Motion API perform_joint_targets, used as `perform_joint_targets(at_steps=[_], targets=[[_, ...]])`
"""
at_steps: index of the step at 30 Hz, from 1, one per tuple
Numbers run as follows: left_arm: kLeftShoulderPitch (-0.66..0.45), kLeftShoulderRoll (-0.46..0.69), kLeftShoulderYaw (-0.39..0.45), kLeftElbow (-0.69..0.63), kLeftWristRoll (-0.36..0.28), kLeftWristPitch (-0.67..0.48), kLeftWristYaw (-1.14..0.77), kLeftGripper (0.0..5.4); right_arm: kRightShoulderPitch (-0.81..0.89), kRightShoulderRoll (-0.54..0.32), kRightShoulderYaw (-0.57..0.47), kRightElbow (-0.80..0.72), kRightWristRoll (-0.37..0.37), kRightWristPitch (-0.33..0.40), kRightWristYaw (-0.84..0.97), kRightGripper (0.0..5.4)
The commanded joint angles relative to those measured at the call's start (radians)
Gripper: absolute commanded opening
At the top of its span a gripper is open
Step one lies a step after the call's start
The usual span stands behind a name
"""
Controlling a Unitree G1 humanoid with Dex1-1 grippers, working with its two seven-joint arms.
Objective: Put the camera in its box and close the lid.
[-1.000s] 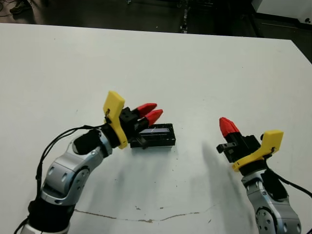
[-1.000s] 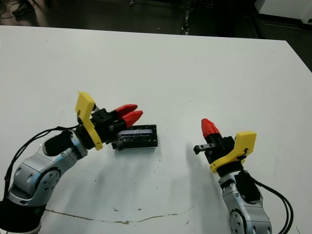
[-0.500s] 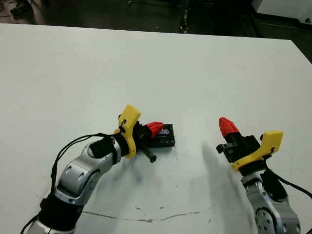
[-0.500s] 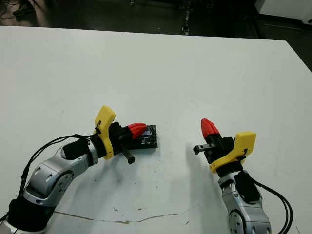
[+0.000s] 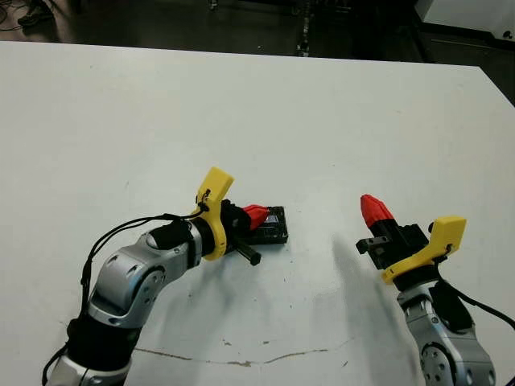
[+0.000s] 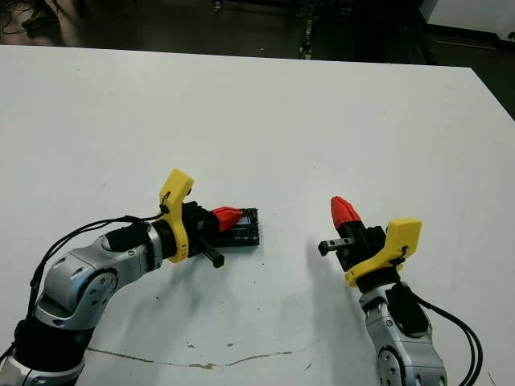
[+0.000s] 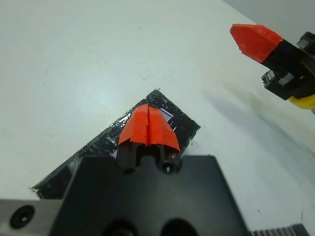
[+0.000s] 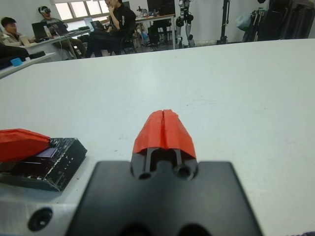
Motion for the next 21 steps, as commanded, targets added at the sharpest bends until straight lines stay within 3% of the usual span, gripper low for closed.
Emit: perform_joint_targets(at_steps=[1,11,15,21], targets=[[0.051,0.010,-0.031,0.039,0.011,0.041,0.005,0.01,0.012,-0.006,-0.002,-0.007,-0.005,0.013,-0.015,0.00],[0.011,-0.026,-0.075,0.084,0.040,0.000,0.010,0.01,0.009,-0.009,-0.006,-0.005,0.016,0.015,-0.005,0.00],[0.011,-0.010,-0.019,0.022,0.000,-0.007,-0.012,0.01,0.009,-0.015,-0.005,-0.008,0.008,0.014,-0.009,0.00],[0.033,0.018,0.153,-0.116,-0.098,-0.094,-0.049,0.01,0.011,-0.012,0.000,-0.014,0.000,0.014,-0.017,0.00]])
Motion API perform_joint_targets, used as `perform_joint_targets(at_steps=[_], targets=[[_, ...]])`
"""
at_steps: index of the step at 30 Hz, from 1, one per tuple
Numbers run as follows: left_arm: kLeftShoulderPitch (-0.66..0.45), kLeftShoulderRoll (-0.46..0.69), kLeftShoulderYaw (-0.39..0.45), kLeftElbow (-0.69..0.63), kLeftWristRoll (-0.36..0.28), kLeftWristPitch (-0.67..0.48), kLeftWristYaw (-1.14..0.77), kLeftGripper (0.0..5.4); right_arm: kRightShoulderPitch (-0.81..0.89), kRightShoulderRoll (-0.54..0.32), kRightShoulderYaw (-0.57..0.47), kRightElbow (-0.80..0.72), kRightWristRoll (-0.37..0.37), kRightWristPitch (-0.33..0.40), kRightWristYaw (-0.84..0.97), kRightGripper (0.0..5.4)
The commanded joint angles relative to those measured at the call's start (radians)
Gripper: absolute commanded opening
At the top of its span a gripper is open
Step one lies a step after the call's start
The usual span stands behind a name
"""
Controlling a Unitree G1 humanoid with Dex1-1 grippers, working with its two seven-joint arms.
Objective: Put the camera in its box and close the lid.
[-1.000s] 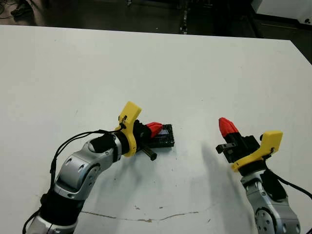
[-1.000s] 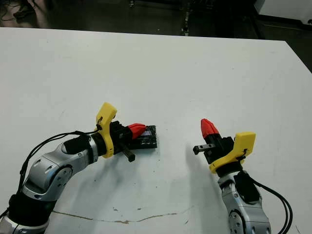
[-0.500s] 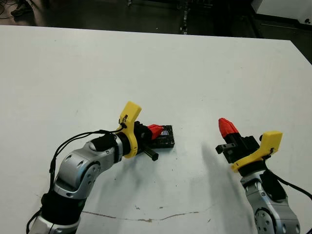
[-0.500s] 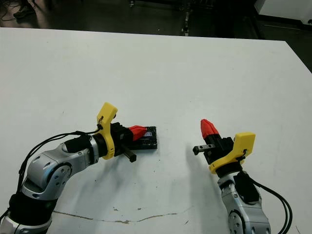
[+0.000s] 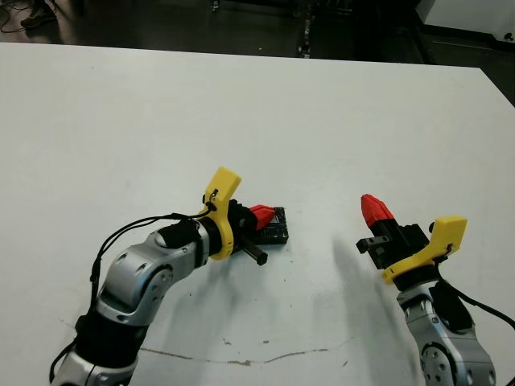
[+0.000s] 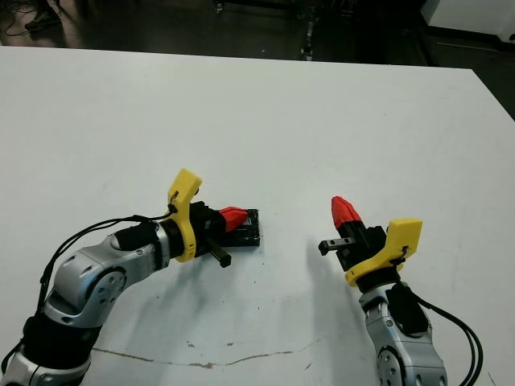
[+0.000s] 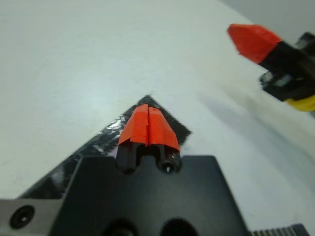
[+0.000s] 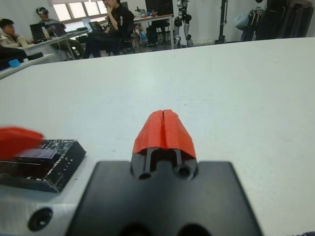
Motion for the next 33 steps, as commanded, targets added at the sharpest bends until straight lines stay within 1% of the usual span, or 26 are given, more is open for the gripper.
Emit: perform_joint_targets(at_steps=[1,3,5,7,10,12,14,15,18,19,20,22,28,30,33], targets=[[0.029,0.014,0.105,-0.072,-0.052,-0.065,-0.013,0.01,0.009,-0.010,-0.002,-0.007,-0.002,0.010,-0.006,0.00],[0.043,0.015,0.176,-0.107,-0.081,-0.124,-0.016,0.01,0.010,-0.007,-0.005,-0.008,0.007,0.018,-0.007,0.00],[0.056,0.021,0.240,-0.138,-0.088,-0.194,-0.007,0.01,0.010,-0.005,-0.007,-0.006,0.010,0.019,-0.007,0.00],[0.065,0.022,0.288,-0.165,-0.092,-0.236,0.020,0.01,0.008,-0.006,-0.007,-0.001,0.011,0.011,0.000,0.00],[0.089,0.021,0.340,-0.182,-0.064,-0.311,0.067,0.01,0.005,-0.004,-0.008,0.002,0.014,0.013,-0.001,0.00],[0.108,0.021,0.358,-0.158,-0.038,-0.384,0.069,0.01,0.004,-0.007,-0.007,0.004,0.007,0.005,0.001,0.00],[0.134,0.015,0.363,-0.132,-0.002,-0.456,0.077,0.01,0.000,-0.008,-0.010,0.009,0.010,-0.001,0.005,0.00],[0.149,0.010,0.358,-0.111,0.037,-0.520,0.078,0.01,-0.002,-0.007,-0.014,0.008,0.018,0.009,0.004,0.00],[0.204,-0.009,0.316,-0.021,0.253,-0.795,0.133,0.01,-0.014,-0.012,-0.032,0.006,0.045,0.023,0.004,0.00],[0.218,-0.016,0.307,0.011,0.309,-0.866,0.155,0.01,-0.021,-0.016,-0.038,0.004,0.049,0.025,0.002,0.00],[0.228,-0.025,0.306,0.048,0.342,-0.923,0.173,0.01,-0.029,-0.019,-0.045,0.003,0.047,0.019,-0.003,0.00],[0.241,-0.042,0.305,0.112,0.378,-1.004,0.204,0.01,-0.043,-0.022,-0.056,0.006,0.033,-0.002,-0.010,0.00],[0.277,-0.093,0.298,0.289,0.413,-1.199,0.257,0.01,-0.084,-0.014,-0.084,0.011,0.021,-0.031,-0.031,0.00],[0.293,-0.098,0.288,0.322,0.425,-1.229,0.263,0.01,-0.087,-0.010,-0.082,0.008,0.012,-0.035,-0.042,0.00],[0.315,-0.110,0.275,0.344,0.422,-1.245,0.271,0.01,-0.085,-0.004,-0.075,0.005,-0.011,-0.042,-0.059,0.00]])
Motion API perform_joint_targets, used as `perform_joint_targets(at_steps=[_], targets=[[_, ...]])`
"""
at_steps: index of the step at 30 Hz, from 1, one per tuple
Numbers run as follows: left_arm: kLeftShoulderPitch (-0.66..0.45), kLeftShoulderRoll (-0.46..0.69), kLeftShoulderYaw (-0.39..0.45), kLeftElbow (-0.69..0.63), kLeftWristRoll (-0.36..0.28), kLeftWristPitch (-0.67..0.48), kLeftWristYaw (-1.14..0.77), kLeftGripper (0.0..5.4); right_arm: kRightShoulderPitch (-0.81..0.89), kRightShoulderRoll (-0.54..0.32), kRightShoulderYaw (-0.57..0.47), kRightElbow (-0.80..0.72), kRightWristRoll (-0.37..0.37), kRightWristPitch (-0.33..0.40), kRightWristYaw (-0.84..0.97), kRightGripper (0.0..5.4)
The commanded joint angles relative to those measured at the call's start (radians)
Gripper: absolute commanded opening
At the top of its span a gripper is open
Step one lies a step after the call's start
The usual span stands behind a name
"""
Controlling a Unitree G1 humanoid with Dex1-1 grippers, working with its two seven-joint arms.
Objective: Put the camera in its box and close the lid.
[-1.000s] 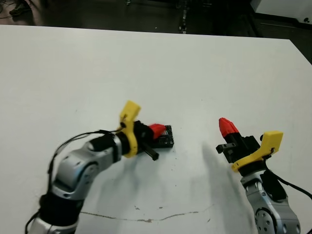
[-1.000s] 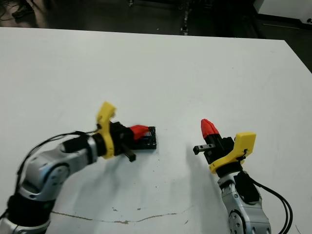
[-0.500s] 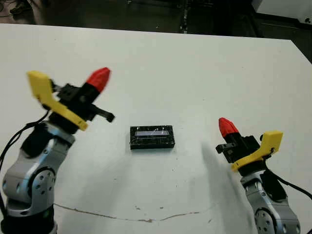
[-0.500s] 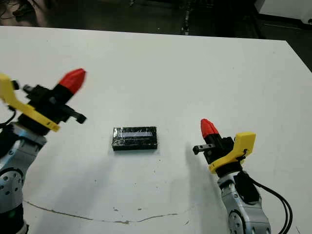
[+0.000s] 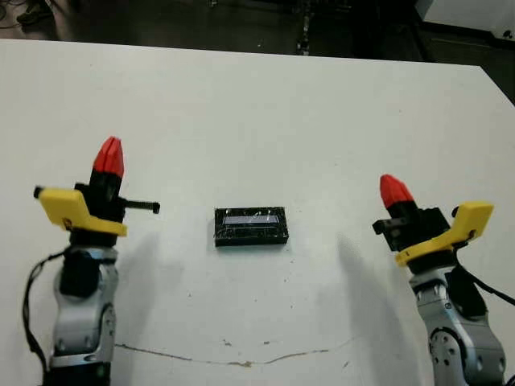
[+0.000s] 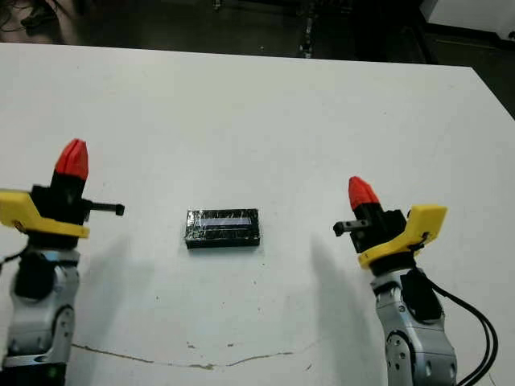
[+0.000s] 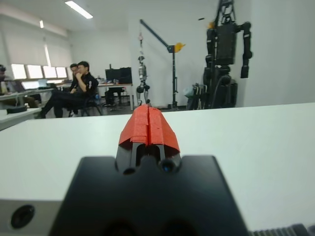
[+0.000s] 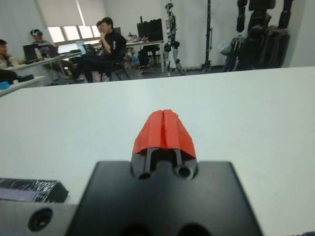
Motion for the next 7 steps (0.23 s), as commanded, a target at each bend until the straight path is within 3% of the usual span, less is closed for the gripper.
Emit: perform_joint_targets(at_steps=[1,7], targets=[[0.030,-0.015,-0.014,0.025,0.006,-0.016,0.017,0.01,0.004,0.001,0.000,0.002,-0.021,-0.015,-0.017,0.00],[0.046,-0.012,-0.028,0.015,0.016,0.006,0.030,0.01,0.008,0.007,0.014,0.004,-0.042,-0.023,-0.021,0.00]])
